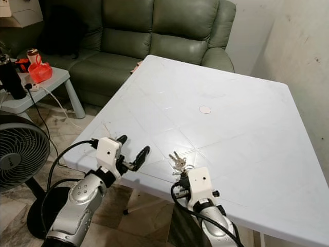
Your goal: Hang keys on a hook
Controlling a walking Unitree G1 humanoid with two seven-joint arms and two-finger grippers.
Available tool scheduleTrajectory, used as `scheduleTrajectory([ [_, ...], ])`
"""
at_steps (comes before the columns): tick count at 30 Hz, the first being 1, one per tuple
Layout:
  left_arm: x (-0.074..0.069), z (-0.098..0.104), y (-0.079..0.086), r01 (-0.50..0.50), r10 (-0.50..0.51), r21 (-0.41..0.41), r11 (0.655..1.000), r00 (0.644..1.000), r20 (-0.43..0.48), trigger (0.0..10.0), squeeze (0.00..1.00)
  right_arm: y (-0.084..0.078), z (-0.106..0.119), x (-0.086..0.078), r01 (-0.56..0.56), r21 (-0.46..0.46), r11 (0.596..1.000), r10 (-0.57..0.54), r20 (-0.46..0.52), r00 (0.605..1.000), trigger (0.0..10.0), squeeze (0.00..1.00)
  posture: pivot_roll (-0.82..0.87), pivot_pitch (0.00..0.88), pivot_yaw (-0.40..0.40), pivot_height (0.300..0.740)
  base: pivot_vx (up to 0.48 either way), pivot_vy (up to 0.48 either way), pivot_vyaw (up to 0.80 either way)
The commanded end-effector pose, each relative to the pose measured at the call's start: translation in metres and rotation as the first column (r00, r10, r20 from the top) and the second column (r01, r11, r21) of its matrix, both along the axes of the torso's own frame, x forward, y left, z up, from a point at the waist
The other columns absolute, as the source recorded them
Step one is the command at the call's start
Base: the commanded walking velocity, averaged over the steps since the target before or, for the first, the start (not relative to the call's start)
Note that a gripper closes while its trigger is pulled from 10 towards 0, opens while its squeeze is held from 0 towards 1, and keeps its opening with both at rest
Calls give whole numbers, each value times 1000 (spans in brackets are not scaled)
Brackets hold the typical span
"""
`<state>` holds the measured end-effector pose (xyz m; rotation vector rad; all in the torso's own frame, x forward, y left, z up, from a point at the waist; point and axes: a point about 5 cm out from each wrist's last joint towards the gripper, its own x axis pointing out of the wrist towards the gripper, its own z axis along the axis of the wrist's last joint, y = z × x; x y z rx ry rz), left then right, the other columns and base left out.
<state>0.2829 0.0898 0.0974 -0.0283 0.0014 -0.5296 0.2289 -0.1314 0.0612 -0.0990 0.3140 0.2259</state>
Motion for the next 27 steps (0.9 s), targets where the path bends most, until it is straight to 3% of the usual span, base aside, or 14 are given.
scheduleTrajectory([
  [1, 0, 3, 1, -7, 7, 5, 1000, 1000, 9, 10000, 0, 0, 0, 1, 11, -15, 1000, -11, -5, 1000, 0, 0, 13, 0, -70, 740, 0, 0, 0],
  [9, 0, 4, 2, -19, 19, 10, 1000, 1000, 16, 10000, 0, -2, 4, 5, 32, -3, 999, -32, 26, 999, 0, 0, 20, 0, -71, 740, 0, 0, 0],
  [15, 6, 8, 4, -43, 43, 12, 999, 998, 34, 10000, 0, -12, 24, 20, 135, 76, 988, -143, 111, 983, 0, 0, 12, 0, -66, 740, 0, 0, 0],
  [27, 34, 32, 19, -138, 138, -9, 990, 987, 87, 10000, 0, -17, 61, 42, 178, 127, 976, -204, 235, 950, 0, 0, 5, 0, -59, 740, 0, 0, 0],
])
